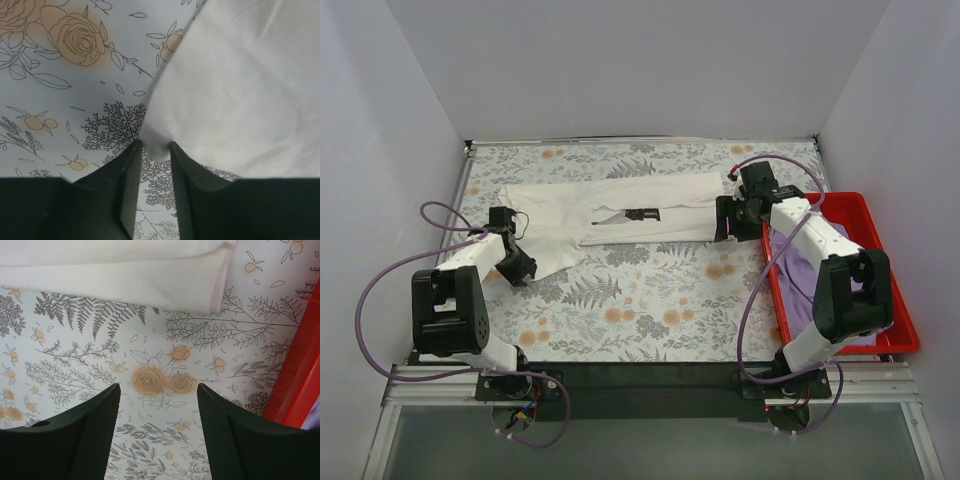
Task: Fold and stack the t-shirts
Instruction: Fold the tshirt
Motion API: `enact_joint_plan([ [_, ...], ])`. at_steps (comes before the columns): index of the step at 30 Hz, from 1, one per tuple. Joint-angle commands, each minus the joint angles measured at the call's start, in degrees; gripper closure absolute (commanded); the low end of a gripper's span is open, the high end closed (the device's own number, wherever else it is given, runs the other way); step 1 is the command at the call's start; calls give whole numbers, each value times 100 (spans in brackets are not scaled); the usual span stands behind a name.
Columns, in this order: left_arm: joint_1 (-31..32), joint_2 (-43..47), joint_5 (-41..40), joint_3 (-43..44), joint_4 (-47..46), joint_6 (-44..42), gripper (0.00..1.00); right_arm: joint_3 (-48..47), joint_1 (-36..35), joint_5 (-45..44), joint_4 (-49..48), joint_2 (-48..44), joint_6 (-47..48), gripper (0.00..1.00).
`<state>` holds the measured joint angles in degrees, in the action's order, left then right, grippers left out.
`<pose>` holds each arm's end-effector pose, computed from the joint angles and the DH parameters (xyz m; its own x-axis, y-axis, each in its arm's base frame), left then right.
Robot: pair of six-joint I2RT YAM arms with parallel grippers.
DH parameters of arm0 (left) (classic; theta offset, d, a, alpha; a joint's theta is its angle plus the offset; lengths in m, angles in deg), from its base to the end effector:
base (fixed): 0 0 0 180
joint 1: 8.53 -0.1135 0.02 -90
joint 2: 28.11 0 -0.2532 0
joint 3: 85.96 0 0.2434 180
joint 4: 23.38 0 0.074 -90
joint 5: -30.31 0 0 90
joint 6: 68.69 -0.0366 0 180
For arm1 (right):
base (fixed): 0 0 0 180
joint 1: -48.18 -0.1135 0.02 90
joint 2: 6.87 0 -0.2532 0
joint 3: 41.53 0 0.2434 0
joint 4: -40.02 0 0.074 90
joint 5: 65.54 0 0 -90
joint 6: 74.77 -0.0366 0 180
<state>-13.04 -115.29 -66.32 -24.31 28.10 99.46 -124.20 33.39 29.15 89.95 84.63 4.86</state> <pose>0.2509 0.0240 0.1540 -0.0977 -0.9829 -0.1563 -0.9720 0.1279 -0.1969 0.3129 0.0857 0.2348 -0.8663 -0.0432 -0.4976 -0.1418 0.9765 0.1621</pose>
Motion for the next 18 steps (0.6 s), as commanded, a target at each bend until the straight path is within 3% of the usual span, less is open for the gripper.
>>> enact_joint_plan([
  [1, 47, -194, -224, -36, -161, 69, 78, 116, -16, -12, -173, -317, -44, 41],
  [3, 47, -264, -224, 34, -162, 51, 87, 160, -16, -21, -191, -352, -53, 41],
  [4, 47, -265, -242, 87, -153, 25, 100, 169, -16, -29, -191, -370, -53, 41],
  [11, 47, -308, -225, 1351, -109, -203, 100, 275, -16, -126, -191, -572, -79, 42],
  [18, 56, -1344, 82, 3136, -240, -467, 100, 354, -16, -240, -191, -713, -79, 42],
])
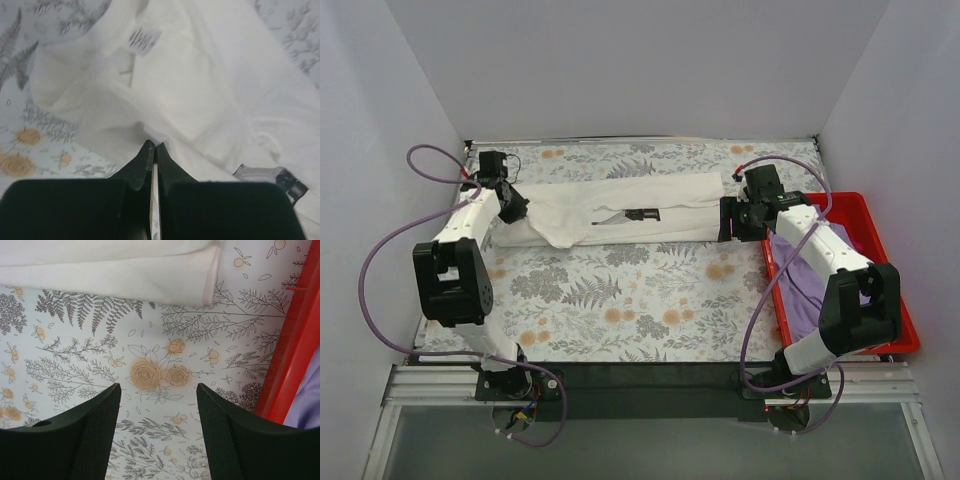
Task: Fold and stack the t-shirts
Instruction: Fold the tshirt
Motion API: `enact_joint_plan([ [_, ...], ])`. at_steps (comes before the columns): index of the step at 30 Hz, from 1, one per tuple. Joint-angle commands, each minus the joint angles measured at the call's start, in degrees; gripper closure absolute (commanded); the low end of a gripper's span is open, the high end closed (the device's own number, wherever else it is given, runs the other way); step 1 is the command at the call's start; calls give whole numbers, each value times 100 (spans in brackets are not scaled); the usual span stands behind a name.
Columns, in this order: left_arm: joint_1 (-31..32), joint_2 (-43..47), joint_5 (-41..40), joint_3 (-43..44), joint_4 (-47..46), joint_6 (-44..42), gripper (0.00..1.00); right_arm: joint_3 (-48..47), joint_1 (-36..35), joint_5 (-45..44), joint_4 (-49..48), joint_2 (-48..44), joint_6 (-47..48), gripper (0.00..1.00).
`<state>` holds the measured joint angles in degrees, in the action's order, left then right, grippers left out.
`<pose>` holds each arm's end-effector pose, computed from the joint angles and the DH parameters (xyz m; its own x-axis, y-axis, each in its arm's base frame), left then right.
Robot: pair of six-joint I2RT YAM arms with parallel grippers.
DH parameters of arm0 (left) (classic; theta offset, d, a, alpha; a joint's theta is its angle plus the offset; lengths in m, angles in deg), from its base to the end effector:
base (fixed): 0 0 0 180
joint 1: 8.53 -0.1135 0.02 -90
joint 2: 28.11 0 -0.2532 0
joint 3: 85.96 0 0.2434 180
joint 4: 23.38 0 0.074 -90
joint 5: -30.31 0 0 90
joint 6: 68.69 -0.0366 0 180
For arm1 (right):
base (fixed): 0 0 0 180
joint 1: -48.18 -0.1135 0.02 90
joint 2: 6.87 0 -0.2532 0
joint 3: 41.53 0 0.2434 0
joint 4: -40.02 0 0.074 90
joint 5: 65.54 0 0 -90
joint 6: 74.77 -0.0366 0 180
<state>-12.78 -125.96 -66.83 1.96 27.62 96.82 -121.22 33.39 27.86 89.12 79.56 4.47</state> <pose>0.3466 0.0303 0.2259 -0.0886 -0.9699 -0.2268 -0.8774 0.1838 -0.4432 0.2973 0.0807 0.2462 -0.8396 -0.0289 -0.5425 -0.1326 0.9793 0.1530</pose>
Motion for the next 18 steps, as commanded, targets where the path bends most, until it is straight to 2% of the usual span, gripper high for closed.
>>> enact_joint_plan([
  [1, 38, -445, 186, 693, -219, -281, 100, 48, -16, -120, -108, -215, -40, 42],
  [5, 109, -1095, 195, 1685, -263, -370, 100, 39, -15, -146, -99, -215, -40, 42],
  [9, 188, -1587, 256, 2205, -421, -396, 100, 48, -15, -173, -99, -197, -31, 42],
  [18, 249, -2072, 573, 2611, -834, -519, 100, -5, -7, -173, -99, -65, -31, 42],
])
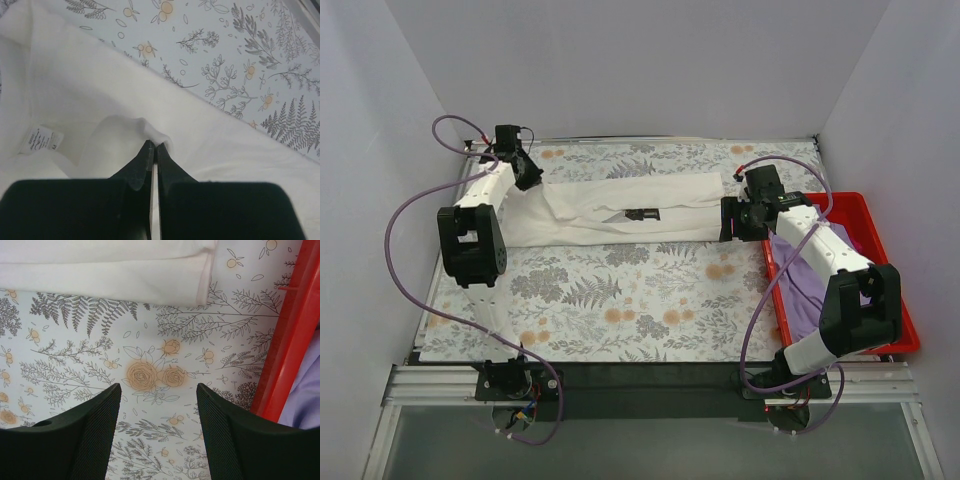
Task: Fold and stack the t-shirts
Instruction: Fold the tshirt
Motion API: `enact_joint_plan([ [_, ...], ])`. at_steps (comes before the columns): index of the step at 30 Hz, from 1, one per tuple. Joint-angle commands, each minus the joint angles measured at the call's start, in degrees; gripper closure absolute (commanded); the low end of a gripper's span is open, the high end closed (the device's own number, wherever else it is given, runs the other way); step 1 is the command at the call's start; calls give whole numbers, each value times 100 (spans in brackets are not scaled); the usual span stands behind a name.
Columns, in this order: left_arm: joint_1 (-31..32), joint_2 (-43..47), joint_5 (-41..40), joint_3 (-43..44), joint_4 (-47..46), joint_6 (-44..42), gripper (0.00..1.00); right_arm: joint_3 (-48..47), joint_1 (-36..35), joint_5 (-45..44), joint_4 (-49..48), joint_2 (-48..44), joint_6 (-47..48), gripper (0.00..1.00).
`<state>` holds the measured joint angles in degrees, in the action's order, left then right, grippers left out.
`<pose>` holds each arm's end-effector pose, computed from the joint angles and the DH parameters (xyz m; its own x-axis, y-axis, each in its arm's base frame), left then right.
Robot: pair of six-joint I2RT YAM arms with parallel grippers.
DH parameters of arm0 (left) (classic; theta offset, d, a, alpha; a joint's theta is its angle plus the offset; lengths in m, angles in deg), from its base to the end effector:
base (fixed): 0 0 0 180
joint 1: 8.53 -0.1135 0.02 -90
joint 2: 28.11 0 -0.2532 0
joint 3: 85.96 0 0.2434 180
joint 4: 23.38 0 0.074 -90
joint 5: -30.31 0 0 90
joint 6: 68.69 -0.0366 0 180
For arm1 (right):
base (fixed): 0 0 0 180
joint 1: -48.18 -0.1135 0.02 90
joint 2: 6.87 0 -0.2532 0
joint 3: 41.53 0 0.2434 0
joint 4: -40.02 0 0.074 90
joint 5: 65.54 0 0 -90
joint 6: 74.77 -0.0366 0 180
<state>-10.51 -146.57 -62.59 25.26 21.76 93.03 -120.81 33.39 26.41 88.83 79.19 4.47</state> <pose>0.4493 0.0174 0.2179 -0.1862 -0.9553 -0.2295 -0.7722 0.2868 -0.5670 0.2963 0.0795 0.2461 -0.8348 -0.0274 -0.5499 -0.1200 0.9838 0.1331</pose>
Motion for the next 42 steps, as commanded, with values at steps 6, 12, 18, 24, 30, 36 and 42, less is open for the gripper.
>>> enact_joint_plan([
  [6, 110, -134, 246, 439, -424, -202, 100, -99, -7, -73, -71, 60, -31, 42],
  [12, 119, -231, 27, 676, -459, -317, 100, -196, -7, -108, -62, 165, -13, 42],
  [18, 119, -327, -10, 975, -459, -299, 100, -275, -15, -117, -71, 244, -5, 42],
  [24, 321, -485, 140, 1011, -459, -343, 100, -293, -15, -73, -79, 323, -5, 42],
  [30, 321, -670, 79, 888, -477, -361, 100, -293, -7, -73, -88, 411, -5, 42],
  [36, 321, -714, -237, 764, -573, -343, 88, -328, -15, -108, -123, 473, -5, 42],
  [42, 303, -372, -545, 730, -556, -273, 40, -556, -7, -55, -229, 631, 48, 42],
])
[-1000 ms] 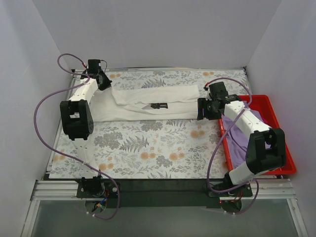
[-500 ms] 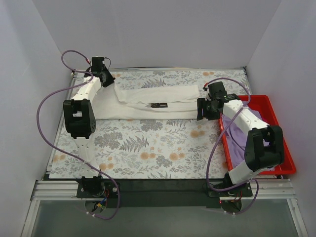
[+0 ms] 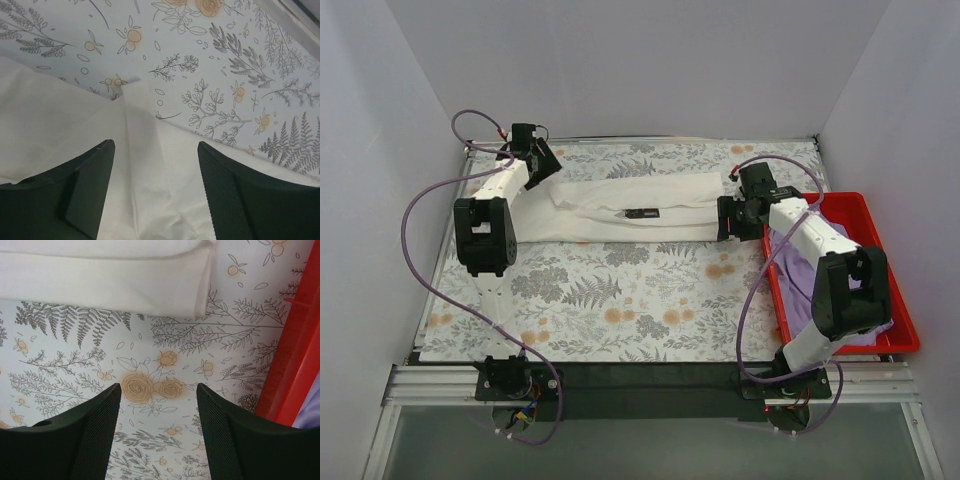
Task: Fold and stack the t-shirts
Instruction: Fold the tshirt
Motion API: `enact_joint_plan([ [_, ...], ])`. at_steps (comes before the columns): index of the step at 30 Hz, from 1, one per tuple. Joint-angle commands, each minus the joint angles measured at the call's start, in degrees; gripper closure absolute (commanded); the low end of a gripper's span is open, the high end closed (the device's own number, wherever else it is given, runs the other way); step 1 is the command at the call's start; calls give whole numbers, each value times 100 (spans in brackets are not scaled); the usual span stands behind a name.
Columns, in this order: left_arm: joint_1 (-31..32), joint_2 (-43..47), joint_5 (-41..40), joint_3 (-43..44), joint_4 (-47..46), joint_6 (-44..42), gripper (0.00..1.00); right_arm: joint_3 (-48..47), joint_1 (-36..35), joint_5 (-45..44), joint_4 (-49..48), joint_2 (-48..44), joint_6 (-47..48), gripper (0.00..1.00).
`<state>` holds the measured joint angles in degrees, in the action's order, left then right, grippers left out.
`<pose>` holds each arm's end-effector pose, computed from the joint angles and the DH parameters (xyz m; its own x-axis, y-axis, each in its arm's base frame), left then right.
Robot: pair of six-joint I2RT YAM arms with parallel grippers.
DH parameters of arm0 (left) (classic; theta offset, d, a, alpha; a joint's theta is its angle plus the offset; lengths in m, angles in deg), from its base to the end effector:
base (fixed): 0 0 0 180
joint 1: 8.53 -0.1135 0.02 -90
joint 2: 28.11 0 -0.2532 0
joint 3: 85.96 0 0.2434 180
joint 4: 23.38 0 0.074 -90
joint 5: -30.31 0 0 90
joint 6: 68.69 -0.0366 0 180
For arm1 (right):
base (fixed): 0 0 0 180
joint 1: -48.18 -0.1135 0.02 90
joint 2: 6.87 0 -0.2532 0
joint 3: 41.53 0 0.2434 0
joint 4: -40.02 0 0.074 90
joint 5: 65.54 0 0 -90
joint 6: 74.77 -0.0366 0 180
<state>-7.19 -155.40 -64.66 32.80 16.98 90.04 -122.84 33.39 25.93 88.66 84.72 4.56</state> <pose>0.4867 -0.0082 0.1956 -0.2419 -0.9230 -0.2993 -0.7141 0.3782 -0.5890 0.3126 0.0835 0.2285 -0.8634 -0.0365 -0.5032 -0.1100 0.9870 0.1172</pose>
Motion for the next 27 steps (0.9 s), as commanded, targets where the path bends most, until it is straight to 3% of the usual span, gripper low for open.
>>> enact_joint_plan([
  [1, -38, 712, -451, -86, -69, 44, 36, -388, -15, 2, -246, 139, 39, 42],
  [2, -55, 818, -513, -173, -8, 88, 31, -449, -7, 28, -316, 174, 39, 42],
  [6, -317, 1503, -742, -1007, 81, 465, 30, -633, -7, 37, -501, 385, 31, 43],
  [10, -757, 2163, -743, -2455, -111, 694, 30, -818, 20, 125, -703, 771, -101, 46],
  [13, -1066, 2383, -479, -3046, -366, 686, 36, -941, 46, 169, -914, 1035, -180, 52],
  [16, -1119, 2252, -312, -3101, -402, 589, 48, -1099, 55, 239, -1020, 1351, -233, 54],
  [27, -1294, 1619, -944, -3425, 142, 879, 64, -512, 116, 283, -1196, 1792, -435, 57],
])
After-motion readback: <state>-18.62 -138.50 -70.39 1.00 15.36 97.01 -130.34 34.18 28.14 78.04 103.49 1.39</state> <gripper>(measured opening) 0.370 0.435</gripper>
